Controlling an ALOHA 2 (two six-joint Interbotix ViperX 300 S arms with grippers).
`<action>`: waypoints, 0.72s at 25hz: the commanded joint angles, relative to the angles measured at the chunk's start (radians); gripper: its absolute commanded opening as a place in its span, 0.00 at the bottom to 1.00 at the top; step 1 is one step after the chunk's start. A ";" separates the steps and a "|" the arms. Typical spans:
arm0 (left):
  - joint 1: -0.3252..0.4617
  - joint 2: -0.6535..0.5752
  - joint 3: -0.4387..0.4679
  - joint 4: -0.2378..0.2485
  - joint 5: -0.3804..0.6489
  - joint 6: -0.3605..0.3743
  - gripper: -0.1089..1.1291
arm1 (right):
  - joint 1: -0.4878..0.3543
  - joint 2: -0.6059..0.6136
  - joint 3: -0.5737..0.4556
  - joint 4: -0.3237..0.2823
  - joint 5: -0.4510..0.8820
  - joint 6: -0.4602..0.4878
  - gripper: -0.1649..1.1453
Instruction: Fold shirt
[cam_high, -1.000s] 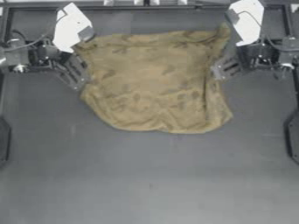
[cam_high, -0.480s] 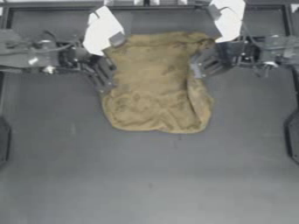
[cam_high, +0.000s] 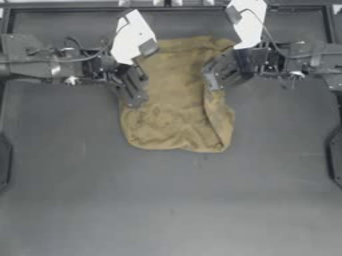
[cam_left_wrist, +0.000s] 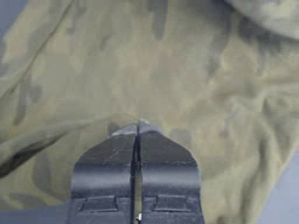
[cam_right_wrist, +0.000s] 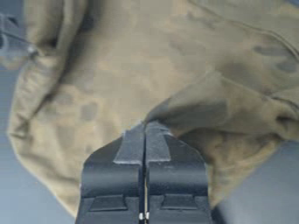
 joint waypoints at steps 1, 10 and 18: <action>0.000 -0.012 -0.026 0.000 -0.061 0.000 0.12 | 0.002 -0.011 -0.006 0.000 -0.044 0.003 0.18; 0.005 0.029 -0.012 -0.005 -0.173 -0.003 0.12 | 0.000 0.040 0.014 0.005 -0.160 0.000 0.18; 0.005 0.064 -0.005 -0.041 -0.190 -0.005 0.41 | -0.006 0.061 0.040 -0.002 -0.206 -0.017 0.21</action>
